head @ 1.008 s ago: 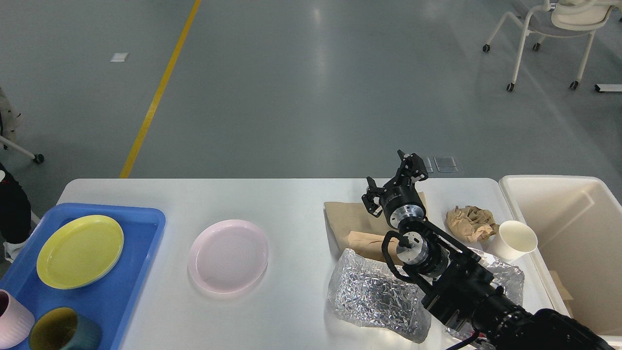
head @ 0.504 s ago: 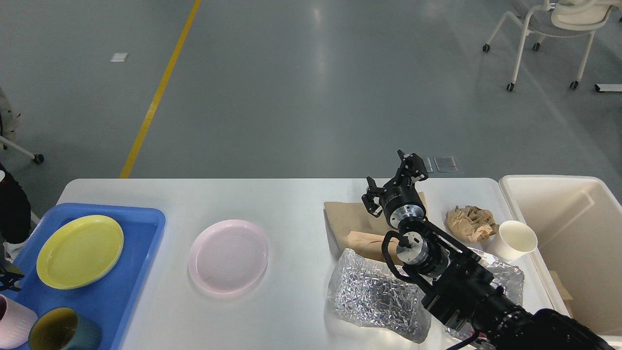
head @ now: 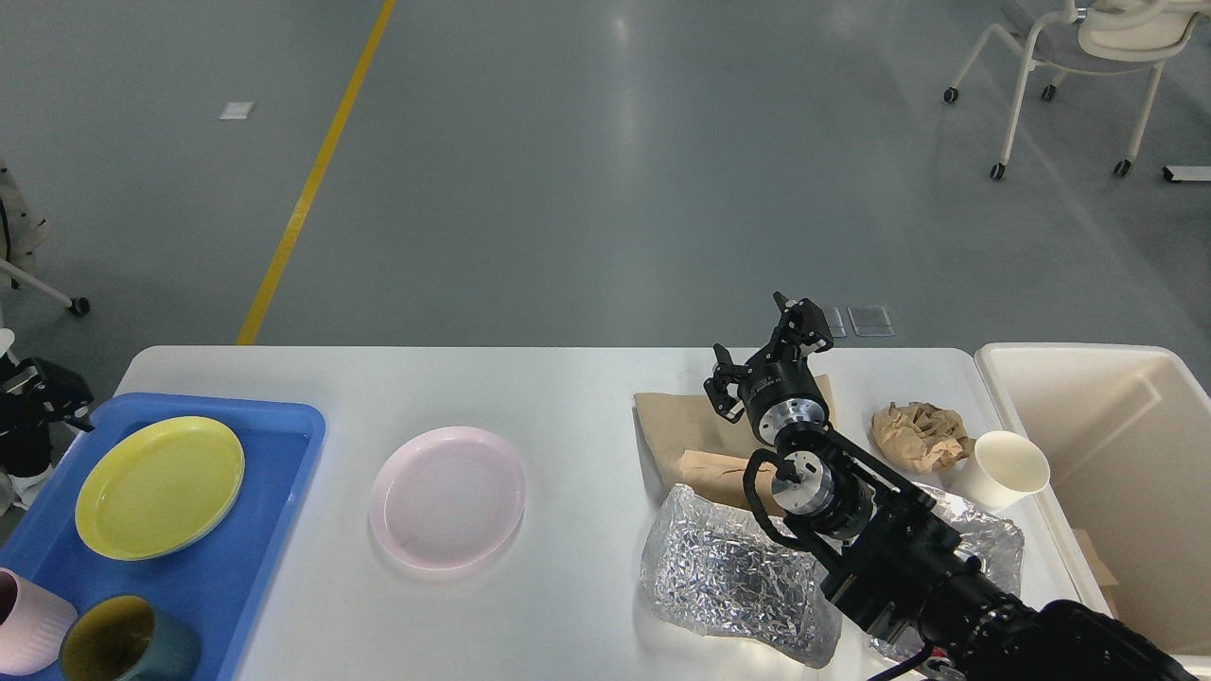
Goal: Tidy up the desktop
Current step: 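Withdraw the left gripper up from the blue tray, then move the left gripper down to the rim of the pink plate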
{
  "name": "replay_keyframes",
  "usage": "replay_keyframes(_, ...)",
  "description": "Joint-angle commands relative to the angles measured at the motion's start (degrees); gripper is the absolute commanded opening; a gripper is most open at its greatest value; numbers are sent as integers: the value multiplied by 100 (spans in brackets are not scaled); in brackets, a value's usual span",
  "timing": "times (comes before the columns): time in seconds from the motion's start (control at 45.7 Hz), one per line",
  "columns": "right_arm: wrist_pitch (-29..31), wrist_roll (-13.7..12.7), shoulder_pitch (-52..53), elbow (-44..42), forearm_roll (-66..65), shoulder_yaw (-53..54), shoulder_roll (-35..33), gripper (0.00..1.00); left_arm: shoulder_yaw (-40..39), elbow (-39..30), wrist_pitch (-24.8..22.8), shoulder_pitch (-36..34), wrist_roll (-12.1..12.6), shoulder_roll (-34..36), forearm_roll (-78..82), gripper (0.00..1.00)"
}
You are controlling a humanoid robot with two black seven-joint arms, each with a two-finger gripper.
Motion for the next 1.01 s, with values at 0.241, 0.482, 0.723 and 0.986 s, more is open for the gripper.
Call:
replay_keyframes(0.241, 0, 0, 0, 0, 1, 0, 0, 100, -74, -460, -1261, -1077, -69, -2442, -9, 97)
replay_keyframes(0.482, 0, 0, 0, 0, 1, 0, 0, 100, -514, -460, -1261, -858, -60, -2645, -18, 97)
replay_keyframes(0.723, 0, 0, 0, 0, -8, 0, 0, 100, -742, -460, -779, 73, -77, -2786, -35, 97)
replay_keyframes(0.986, 0, 0, 0, 0, 1, 0, 0, 100, -892, -468, 1048, 1032, -60, -3067, -79, 96)
